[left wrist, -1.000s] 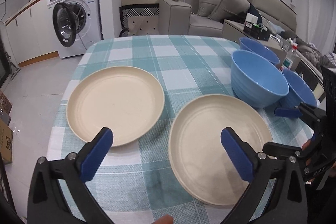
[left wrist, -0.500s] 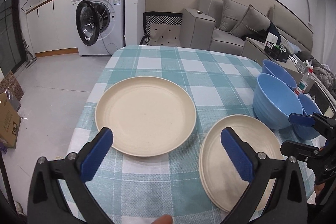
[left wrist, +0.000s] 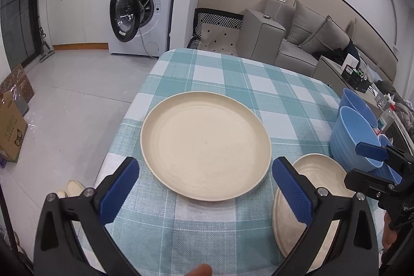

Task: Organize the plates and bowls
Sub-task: 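Move both tools toward the remaining cream plate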

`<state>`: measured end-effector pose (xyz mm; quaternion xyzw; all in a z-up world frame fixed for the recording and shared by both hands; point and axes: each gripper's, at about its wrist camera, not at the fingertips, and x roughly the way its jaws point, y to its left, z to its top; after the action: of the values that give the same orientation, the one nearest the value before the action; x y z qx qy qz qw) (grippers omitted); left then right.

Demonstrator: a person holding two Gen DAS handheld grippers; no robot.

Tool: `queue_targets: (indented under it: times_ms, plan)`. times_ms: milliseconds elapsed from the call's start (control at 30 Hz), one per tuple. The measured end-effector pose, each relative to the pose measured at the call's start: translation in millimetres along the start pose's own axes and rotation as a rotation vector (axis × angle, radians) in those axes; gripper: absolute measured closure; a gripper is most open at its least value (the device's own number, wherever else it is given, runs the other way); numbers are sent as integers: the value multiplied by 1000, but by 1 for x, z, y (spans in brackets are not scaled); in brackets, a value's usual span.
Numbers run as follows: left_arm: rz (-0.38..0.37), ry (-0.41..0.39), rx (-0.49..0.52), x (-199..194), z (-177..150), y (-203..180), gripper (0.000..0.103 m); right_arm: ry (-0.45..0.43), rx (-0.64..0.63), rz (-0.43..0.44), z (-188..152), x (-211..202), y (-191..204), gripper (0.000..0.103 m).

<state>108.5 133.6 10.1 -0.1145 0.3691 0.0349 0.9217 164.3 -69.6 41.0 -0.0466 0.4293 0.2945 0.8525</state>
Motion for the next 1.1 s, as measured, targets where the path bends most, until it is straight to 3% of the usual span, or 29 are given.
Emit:
queue_targets:
  times_ms: [467, 733, 800, 967, 1100]
  plan:
    - [49, 53, -107, 33, -5, 41, 0, 79, 74, 13, 24, 67, 2, 1]
    - [16, 88, -120, 49, -10, 46, 2, 116, 82, 25, 30, 96, 0, 1]
    - [20, 95, -125, 52, -11, 47, 4, 120, 88, 35, 32, 103, -1, 4]
    - [18, 106, -166, 59, -14, 54, 7, 153, 88, 46, 32, 121, -2, 24]
    - [16, 121, -189, 63, -16, 59, 16, 178, 89, 55, 28, 133, -3, 36]
